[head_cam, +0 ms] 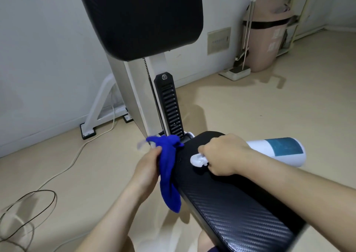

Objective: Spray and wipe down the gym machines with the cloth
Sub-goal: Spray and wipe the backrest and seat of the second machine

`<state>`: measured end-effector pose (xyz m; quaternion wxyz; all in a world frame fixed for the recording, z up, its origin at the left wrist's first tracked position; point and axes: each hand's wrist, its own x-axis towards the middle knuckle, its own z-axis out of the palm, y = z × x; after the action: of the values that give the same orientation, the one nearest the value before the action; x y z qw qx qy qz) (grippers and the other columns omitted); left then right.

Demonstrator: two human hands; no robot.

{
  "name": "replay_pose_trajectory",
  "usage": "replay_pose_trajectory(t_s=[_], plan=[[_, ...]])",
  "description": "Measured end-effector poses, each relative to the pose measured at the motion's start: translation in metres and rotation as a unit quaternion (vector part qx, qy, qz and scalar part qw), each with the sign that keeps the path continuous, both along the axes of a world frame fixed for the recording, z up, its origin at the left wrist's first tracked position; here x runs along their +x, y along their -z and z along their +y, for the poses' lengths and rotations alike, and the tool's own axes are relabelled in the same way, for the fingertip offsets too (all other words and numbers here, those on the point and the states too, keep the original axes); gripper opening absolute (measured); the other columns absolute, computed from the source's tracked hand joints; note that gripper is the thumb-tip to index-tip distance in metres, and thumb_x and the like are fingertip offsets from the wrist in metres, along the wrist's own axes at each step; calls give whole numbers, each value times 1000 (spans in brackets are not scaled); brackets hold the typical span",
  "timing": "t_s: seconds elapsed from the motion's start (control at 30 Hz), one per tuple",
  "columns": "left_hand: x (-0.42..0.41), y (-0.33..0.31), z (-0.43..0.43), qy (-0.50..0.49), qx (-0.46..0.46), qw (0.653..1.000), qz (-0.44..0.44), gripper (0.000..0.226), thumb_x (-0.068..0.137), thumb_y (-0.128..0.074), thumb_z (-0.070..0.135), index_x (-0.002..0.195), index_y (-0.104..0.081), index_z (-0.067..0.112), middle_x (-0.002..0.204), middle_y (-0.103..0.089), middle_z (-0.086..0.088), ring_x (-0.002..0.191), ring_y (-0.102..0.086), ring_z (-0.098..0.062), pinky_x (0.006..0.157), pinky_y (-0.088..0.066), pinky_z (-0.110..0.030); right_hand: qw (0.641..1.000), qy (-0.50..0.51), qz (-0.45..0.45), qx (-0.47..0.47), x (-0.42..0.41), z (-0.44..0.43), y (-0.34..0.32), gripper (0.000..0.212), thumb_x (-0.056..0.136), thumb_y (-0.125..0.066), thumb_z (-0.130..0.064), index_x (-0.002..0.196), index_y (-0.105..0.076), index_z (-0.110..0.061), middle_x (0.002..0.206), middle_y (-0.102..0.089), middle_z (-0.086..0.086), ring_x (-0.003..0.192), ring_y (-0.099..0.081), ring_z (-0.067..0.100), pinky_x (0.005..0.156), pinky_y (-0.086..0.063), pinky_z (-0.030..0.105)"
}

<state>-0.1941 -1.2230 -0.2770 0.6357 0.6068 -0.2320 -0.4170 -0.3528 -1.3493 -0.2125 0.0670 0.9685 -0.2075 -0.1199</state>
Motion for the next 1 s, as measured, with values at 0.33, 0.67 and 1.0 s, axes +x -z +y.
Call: replay_pose_trajectory(t_s=[0.33, 0.67, 1.0], plan=[[-1, 42, -39, 82, 73, 857, -503, 32, 102, -37, 19, 70, -39, 15, 75, -45, 5, 80, -45, -9, 75, -33, -27, 990, 139, -13, 10, -53, -52, 0, 7, 84, -48, -27, 77, -49, -24, 74, -49, -6, 75, -54, 25, 62, -39, 31], [-22, 11, -102, 253, 132, 800, -528, 30, 104, -30, 19, 97, -54, 3, 109, -54, -4, 112, -47, -19, 97, -33, -31, 993, 105, -1, 53, -66, -49, -5, 12, 84, -51, -28, 74, -44, -30, 70, -48, -10, 68, -49, 18, 54, -34, 29], [-47, -4, -41, 315, 95, 763, -556, 47, 96, -54, 16, 141, -48, 26, 149, -40, 14, 139, -28, 2, 106, -14, -5, 988, 114, -55, 92, -69, -47, -14, 7, 83, -56, -28, 89, -53, -31, 72, -48, -10, 79, -50, 22, 61, -37, 31]])
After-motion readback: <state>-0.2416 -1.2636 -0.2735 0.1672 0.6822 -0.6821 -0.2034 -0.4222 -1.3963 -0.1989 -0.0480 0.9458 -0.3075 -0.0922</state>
